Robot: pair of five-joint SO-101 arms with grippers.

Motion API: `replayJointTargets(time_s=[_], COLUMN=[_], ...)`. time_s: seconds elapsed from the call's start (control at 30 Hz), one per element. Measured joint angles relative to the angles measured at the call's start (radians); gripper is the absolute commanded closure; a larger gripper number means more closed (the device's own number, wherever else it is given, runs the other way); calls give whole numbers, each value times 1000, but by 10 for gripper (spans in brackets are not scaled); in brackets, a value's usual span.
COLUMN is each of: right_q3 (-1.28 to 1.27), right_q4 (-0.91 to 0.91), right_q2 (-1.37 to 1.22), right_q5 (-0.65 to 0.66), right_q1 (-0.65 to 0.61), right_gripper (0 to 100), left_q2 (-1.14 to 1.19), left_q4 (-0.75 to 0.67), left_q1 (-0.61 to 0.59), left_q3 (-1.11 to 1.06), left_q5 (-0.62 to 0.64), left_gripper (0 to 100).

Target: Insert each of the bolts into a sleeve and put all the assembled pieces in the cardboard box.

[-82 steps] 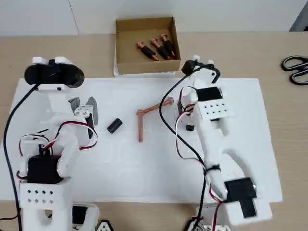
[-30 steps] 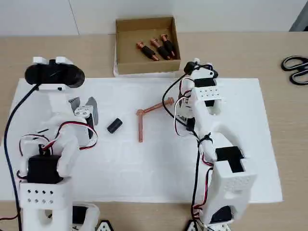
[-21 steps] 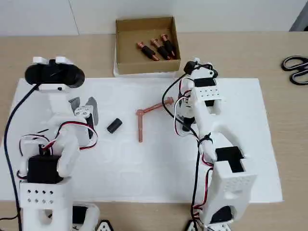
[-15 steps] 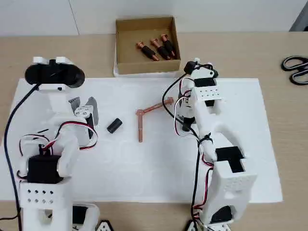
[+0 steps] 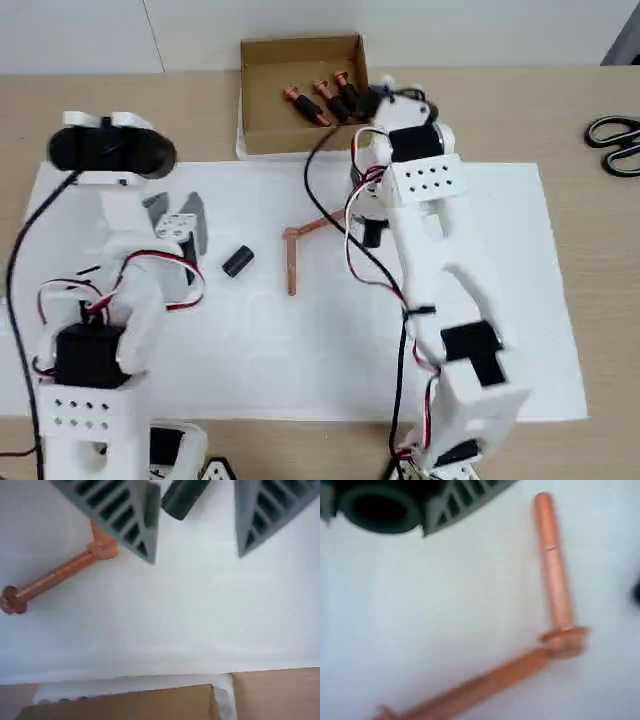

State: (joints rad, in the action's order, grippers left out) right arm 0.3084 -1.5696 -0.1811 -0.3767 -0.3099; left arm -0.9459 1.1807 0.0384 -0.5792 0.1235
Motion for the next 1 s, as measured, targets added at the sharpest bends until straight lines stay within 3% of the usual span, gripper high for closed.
replayJointTargets(time_s=[0.23,0.47,0.63,1.0], right_q3=[0,-60,-310,-933], right_q4=[0,0,8,285], right_q2=[290,589,753,1379], right_q5=[0,-2,11,158], right_q1=[-28,-29,-29,-29], right_gripper=[993,993,991,992], left_q2=[0,0,0,0], left_q4=[11,11,11,11], left_q1=[137,149,149,149], left_q3=[-6,-6,-6,-6], left_q5=[-80,-83,-86,-86], left_gripper=[898,898,898,898])
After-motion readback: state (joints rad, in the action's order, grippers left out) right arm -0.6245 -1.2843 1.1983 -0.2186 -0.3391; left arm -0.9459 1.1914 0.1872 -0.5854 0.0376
